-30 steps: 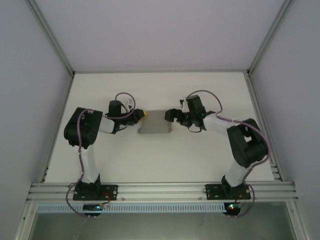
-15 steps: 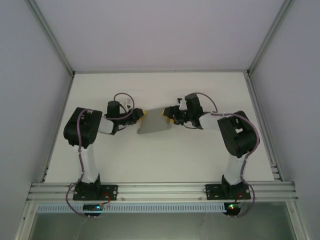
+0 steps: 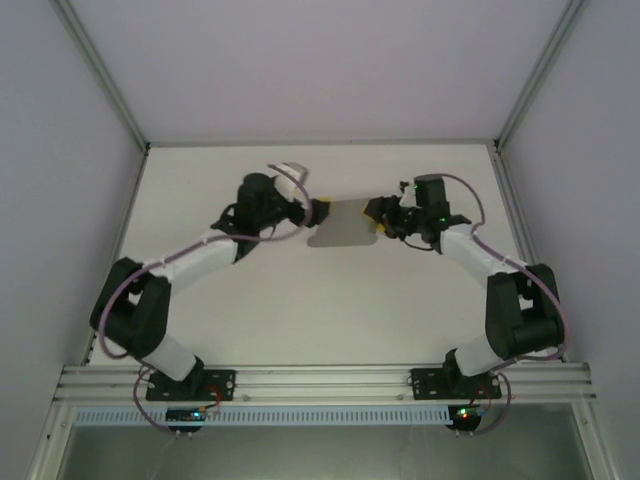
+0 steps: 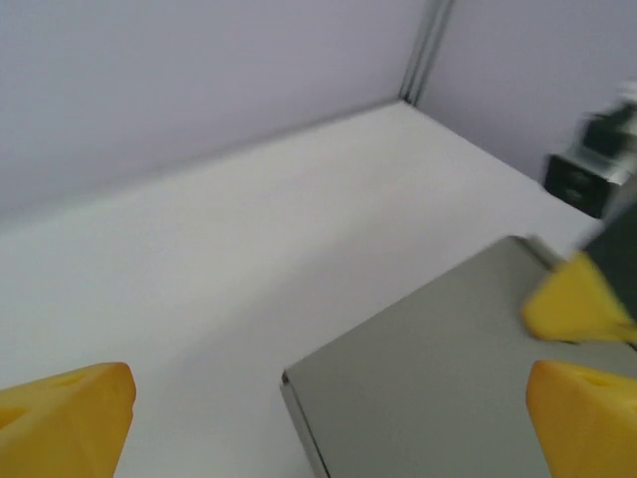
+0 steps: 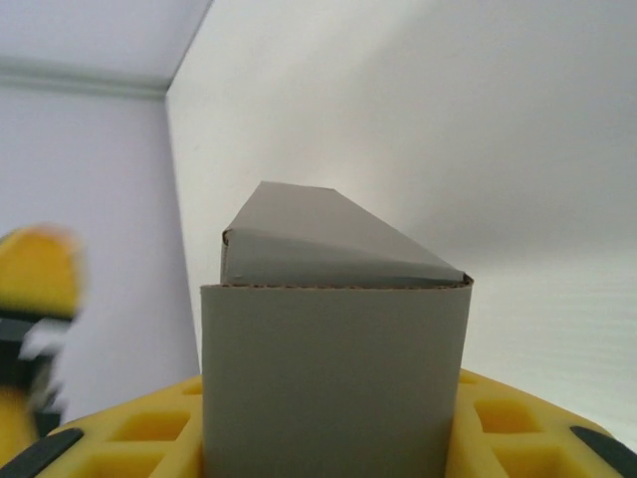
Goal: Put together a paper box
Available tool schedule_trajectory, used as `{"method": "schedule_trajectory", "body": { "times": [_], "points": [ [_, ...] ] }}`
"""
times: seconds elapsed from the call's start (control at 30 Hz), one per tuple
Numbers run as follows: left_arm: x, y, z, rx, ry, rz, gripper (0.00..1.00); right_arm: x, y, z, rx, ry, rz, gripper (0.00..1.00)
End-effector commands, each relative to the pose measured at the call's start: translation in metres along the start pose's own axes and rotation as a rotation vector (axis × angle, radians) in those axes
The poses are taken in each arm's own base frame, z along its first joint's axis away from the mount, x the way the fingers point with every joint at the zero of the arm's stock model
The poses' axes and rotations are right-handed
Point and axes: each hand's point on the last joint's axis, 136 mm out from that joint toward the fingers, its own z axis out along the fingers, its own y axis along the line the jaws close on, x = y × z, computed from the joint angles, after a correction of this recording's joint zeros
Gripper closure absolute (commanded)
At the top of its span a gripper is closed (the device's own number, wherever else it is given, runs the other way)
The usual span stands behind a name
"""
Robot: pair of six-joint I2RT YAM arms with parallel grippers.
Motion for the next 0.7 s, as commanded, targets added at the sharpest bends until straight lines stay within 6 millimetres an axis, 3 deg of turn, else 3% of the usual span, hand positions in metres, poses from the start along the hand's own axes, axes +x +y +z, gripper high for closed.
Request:
{"method": "schedule_trajectory", "body": {
  "times": [0.0, 0.13, 0.27, 0.4, 0.57, 0.67],
  "points": [
    [0.046, -0.002, 0.009, -0.173, 0.191, 0.615, 0.0, 0.007, -0.016, -0.03, 0.118, 0.065, 0.147, 0.68],
    [0.07, -0.034, 0.027, -0.138, 0.22, 0.826, 0.01, -0.001, -0.001, -0.051, 0.037, 0.093, 0.31, 0.69],
    [0.072, -0.065, 0.035, -0.051, 0.169, 0.879, 0.01, -0.002, -0.01, -0.063, 0.066, 0.142, 0.42, 0.73],
    [0.075, -0.072, 0.039, -0.002, 0.182, 0.866, 0.0, 0.009, -0.015, -0.068, 0.123, 0.2, 0.401, 0.73],
    [0.075, -0.085, 0.027, 0.083, 0.175, 0.851, 0.01, -0.014, -0.033, -0.086, 0.175, 0.135, 0.423, 0.76],
    [0.071, -0.091, 0.022, 0.119, 0.169, 0.835, 0.0, -0.02, -0.035, -0.085, 0.152, 0.136, 0.442, 0.75]
  ]
}}
